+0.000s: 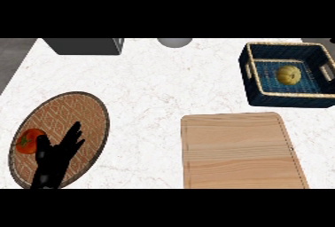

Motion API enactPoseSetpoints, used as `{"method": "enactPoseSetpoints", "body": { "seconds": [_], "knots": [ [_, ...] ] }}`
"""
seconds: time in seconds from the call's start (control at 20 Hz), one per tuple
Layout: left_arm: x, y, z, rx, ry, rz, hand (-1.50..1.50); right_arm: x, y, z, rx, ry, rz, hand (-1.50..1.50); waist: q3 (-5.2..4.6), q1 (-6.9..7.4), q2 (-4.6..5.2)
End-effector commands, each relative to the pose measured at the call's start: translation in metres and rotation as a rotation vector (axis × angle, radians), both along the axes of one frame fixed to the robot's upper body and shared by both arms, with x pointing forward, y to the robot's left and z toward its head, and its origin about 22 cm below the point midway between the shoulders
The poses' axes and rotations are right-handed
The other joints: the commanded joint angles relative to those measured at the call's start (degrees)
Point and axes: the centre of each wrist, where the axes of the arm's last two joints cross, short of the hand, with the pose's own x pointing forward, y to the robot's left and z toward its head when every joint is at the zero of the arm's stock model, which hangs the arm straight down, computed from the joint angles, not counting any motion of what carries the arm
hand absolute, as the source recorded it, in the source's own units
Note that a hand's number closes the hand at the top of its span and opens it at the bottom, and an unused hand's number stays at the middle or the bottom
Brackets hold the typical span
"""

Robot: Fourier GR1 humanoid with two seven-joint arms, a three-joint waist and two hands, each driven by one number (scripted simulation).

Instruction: Pick the squash from the cutting board and place it in the basket

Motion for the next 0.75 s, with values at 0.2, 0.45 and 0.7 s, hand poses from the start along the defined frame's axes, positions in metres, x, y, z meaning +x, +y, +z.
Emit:
{"method": "enactPoseSetpoints", "body": {
  "seconds": [0.2,0.45,0.7],
  "knots": [
    [-0.013,0.005,-0.024,-0.019,0.096,0.011,0.0,-0.008,-0.026,0.002,0.09,-0.103,-0.058,-1.5,-0.67,-0.52,0.34],
    [0.002,-0.006,-0.012,-0.012,0.07,0.0,0.0,-0.033,-0.066,0.029,0.165,-0.151,-0.142,-1.5,-0.65,-0.78,0.33],
    [-0.015,0.004,-0.017,-0.008,0.088,0.026,0.0,-0.077,-0.118,0.025,0.191,-0.172,-0.211,-1.5,-0.61,-0.95,0.3]
  ]
}}
